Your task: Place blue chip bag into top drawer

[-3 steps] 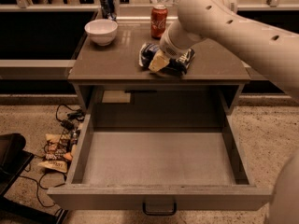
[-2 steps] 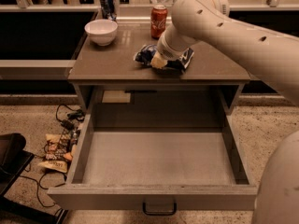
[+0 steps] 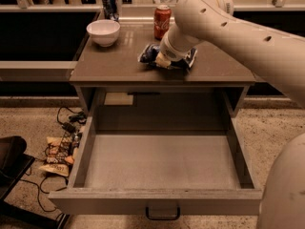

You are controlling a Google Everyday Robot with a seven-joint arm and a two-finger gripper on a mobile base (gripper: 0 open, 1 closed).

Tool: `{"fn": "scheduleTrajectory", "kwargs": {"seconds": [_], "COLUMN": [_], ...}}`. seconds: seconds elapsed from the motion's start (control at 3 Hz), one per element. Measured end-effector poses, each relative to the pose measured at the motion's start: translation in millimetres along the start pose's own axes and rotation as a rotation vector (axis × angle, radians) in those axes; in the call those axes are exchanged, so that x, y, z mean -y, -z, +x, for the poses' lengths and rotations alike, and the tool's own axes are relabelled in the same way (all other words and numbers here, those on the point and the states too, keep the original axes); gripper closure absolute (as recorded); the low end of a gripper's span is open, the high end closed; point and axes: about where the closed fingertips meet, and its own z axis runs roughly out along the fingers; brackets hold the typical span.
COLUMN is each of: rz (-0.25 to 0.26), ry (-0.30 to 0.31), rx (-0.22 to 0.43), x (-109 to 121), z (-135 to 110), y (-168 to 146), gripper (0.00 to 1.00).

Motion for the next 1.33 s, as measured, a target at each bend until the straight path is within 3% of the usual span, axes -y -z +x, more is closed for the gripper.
{"fn": "scheduleTrajectory", "kwargs": {"seconds": [0.33,0.67,1.0,1.33], "rz": [0.000,0.028,0.066,0.084], "ry": [0.000,0.046,0.110,0.147], "rx": [0.000,0.084,0.205,0.304], "x": [0.2,6.6,-1.0,-20.7], "z": [-0.3,-15.9,-35.1,-40.6], "y": [0.6,47.0,116.7,164.3], "gripper": [1.00,1.00,1.00,1.00]}}
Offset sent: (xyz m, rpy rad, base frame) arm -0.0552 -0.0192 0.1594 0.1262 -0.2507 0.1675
